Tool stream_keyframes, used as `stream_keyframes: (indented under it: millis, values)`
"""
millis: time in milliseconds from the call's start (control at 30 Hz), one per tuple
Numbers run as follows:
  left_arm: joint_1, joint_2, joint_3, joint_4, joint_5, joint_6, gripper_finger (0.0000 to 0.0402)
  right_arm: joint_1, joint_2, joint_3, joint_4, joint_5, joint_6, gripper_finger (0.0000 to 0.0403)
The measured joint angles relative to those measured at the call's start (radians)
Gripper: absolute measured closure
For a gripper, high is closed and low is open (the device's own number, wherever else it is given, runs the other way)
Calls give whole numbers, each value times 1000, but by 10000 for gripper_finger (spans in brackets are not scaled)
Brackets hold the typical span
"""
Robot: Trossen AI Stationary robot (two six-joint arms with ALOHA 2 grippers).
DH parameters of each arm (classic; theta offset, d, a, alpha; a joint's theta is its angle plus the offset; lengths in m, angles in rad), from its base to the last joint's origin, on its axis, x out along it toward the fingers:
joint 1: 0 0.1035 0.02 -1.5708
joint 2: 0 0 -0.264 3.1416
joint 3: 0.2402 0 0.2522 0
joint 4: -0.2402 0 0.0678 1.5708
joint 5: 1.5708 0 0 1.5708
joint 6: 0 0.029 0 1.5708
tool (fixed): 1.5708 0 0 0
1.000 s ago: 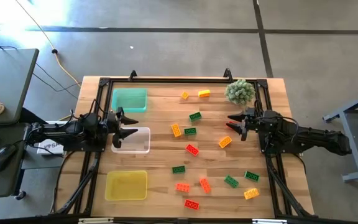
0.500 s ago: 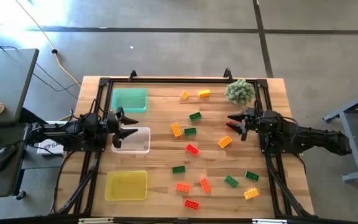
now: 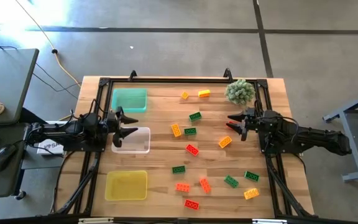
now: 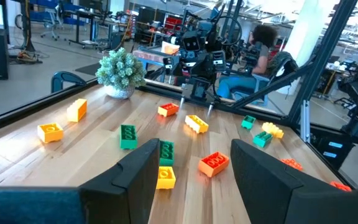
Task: Sort & place blocks by color
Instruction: Put the green game piece into the green bin
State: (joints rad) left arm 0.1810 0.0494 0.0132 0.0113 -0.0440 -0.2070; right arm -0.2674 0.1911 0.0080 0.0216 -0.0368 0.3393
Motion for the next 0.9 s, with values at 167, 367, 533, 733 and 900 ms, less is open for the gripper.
stream_keyframes:
  millis: [167,367,533,733,900]
  values:
    - [0,0,0,3,-16,0,216,0,0,0,0,0,0,183]
    - [0,0,0,16,-36,4,216,0,0,0,0,0,0,183]
    - [0,0,0,43,-37,0,216,0,0,0,0,0,0,183]
    - [0,12,72,38,-38,34,216,0,0,0,0,0,0,183]
    - [0,82,172,17,-50,127,216,0,0,0,0,0,0,183]
